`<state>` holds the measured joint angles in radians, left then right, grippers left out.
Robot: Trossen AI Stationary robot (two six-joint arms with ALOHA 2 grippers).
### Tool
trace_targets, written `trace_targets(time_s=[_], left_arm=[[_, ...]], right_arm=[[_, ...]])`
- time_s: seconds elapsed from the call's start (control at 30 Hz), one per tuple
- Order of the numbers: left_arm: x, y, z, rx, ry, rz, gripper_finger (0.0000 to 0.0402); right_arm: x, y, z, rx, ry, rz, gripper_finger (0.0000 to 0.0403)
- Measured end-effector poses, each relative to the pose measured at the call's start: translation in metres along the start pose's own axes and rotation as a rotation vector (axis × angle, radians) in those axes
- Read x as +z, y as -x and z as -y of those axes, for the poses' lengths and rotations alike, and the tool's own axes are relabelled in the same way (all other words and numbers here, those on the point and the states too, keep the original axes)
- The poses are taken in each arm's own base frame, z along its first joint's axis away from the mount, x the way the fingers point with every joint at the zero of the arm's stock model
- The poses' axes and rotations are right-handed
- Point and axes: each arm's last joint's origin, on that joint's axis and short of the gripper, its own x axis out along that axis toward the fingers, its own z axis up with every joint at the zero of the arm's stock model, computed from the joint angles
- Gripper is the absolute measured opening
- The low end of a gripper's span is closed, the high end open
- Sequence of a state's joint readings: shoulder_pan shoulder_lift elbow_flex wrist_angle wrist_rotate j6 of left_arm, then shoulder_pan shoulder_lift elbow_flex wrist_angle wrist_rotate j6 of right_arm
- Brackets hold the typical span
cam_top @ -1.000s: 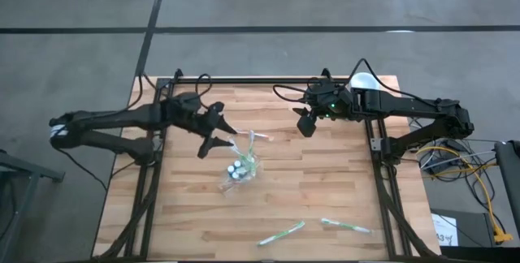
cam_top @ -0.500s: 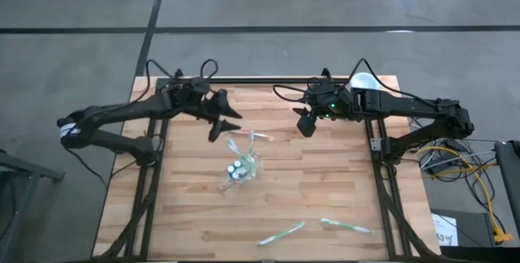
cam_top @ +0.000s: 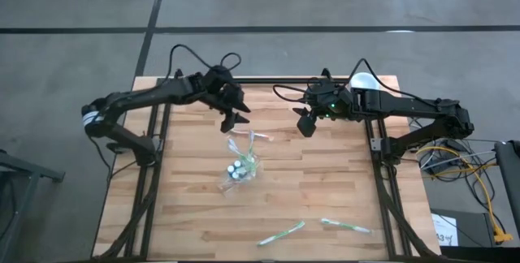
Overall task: Pick & Place toothbrushing station
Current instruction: Put the orange toothbrush into the transparent organizer
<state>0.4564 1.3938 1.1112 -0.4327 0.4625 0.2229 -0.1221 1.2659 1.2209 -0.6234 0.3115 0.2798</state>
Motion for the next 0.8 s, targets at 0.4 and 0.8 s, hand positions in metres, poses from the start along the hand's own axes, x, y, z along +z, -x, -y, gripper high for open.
trace_targets(time_s=[0.4,0.8], left_arm=[[0.012,-0.032,-0.019,-0.013,-0.014,-0.053,0.0204],[-0.018,-0.035,-0.026,0.078,-0.003,-0.349,0.0196]], right_arm=[[0.000,0.000,0.000,0.000,0.000,0.000,0.0169],[0.000,0.000,0.000,0.000,0.000,0.000,0.0169]])
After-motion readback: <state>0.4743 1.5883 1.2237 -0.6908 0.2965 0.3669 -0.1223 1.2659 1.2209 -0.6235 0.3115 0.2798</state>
